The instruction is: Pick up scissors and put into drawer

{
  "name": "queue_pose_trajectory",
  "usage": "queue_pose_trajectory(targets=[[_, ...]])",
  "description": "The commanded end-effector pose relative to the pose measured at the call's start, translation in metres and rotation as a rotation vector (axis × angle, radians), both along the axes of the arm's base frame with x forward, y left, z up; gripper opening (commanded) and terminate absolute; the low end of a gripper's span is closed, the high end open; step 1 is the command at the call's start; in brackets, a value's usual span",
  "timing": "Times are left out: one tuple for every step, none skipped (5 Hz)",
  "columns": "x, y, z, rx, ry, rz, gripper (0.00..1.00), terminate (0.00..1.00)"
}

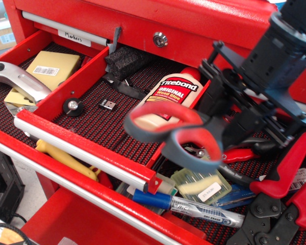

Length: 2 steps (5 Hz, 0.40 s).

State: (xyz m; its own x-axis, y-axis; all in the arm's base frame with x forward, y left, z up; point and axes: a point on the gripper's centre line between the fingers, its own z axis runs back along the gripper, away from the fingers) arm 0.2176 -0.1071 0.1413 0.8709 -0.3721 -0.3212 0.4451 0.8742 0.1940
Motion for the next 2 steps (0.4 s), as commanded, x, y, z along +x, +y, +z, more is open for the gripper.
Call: queue_pose_trajectory(targets=[[0.007, 0.047, 0.013, -0.004, -0.099, -0.142, 0.0, 0.0], [0.007, 0.074, 0.009, -0.028, -0.127, -0.164, 0.0, 0.0]])
